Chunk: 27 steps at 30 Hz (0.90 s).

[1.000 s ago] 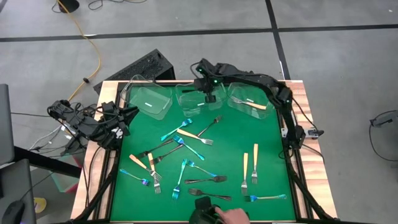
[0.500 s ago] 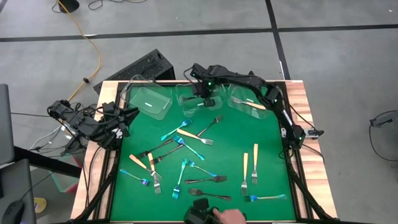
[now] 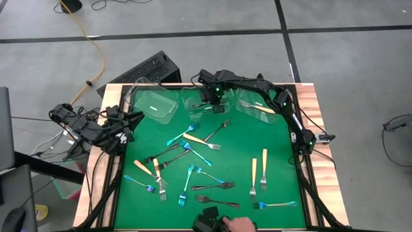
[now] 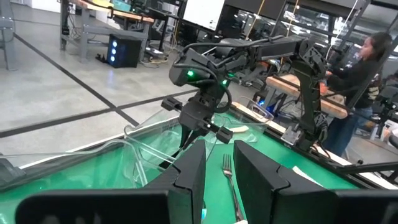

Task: Sort silverware by color (type)
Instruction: Put the brown fork into the middle transparent bin, then put the blue fork into the left transparent bin

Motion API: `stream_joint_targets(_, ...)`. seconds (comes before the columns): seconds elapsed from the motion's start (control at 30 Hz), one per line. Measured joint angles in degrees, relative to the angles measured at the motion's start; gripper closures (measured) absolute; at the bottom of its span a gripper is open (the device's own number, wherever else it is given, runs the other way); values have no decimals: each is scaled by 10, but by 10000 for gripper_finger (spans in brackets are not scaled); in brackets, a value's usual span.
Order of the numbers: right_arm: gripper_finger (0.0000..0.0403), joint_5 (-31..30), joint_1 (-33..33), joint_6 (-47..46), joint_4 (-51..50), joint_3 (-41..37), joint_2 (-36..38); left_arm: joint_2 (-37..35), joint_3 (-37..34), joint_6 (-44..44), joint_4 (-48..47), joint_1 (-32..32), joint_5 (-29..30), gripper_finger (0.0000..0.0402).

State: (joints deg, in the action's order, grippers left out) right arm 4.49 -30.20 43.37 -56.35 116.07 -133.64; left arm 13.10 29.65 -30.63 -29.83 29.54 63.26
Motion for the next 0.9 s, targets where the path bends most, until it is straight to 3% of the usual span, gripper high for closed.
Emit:
stream_joint_targets(0.53, 361, 17, 4, -3, -5, 5, -24, 0, 0, 0, -8, 0, 1, 333)
stream_joint_targets(0.9, 307, 16, 1, -15, -2, 8, -23, 0, 0, -1, -7, 0, 1, 333)
